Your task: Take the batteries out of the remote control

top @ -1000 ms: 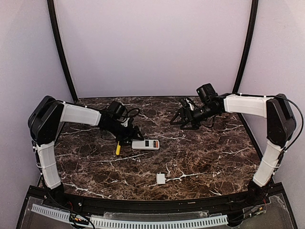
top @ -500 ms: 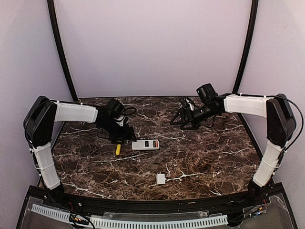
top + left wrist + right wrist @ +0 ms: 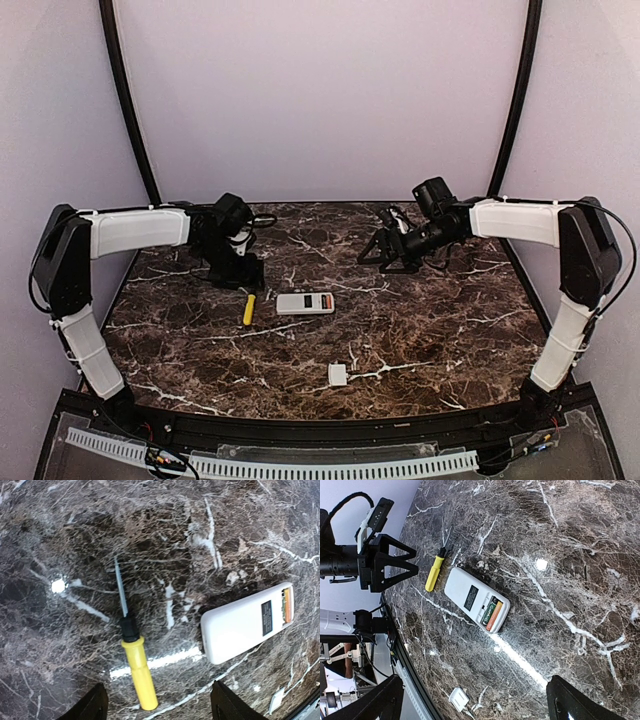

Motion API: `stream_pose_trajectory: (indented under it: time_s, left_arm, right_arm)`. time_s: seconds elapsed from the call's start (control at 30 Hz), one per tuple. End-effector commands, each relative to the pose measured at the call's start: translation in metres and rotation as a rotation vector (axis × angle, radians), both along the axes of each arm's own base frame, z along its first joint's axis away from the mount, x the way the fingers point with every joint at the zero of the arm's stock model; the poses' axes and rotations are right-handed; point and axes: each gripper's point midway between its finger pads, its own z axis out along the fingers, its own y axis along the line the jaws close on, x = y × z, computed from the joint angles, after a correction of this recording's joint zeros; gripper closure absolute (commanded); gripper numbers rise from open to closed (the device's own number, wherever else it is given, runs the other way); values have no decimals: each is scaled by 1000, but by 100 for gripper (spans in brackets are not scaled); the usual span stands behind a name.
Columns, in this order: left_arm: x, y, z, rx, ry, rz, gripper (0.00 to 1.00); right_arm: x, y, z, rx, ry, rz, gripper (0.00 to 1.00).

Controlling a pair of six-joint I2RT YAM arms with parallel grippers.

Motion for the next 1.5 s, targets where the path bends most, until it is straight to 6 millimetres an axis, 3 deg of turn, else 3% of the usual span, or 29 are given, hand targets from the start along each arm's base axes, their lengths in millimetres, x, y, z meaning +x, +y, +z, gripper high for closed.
stream_pose_trajectory:
  time_s: [0.0, 0.17, 0.8, 1.13, 1.47]
  left_arm:
    - [-5, 23, 11, 117, -14, -15, 30]
    - [-3, 30, -2, 182, 18, -3, 38]
    - [7, 31, -18, 246, 46, 8, 44]
    - [12, 15, -34, 241, 60, -20, 51]
    - [12, 13, -49, 266, 80, -31, 63]
  right_arm:
    - [3, -4, 0, -15, -17, -7, 1]
    - [3, -5, -4, -24, -14, -9, 1]
    - [8, -6, -14, -36, 2, -6, 1]
    - [8, -6, -15, -35, 7, -2, 1]
    - [7, -8, -16, -40, 10, -2, 1]
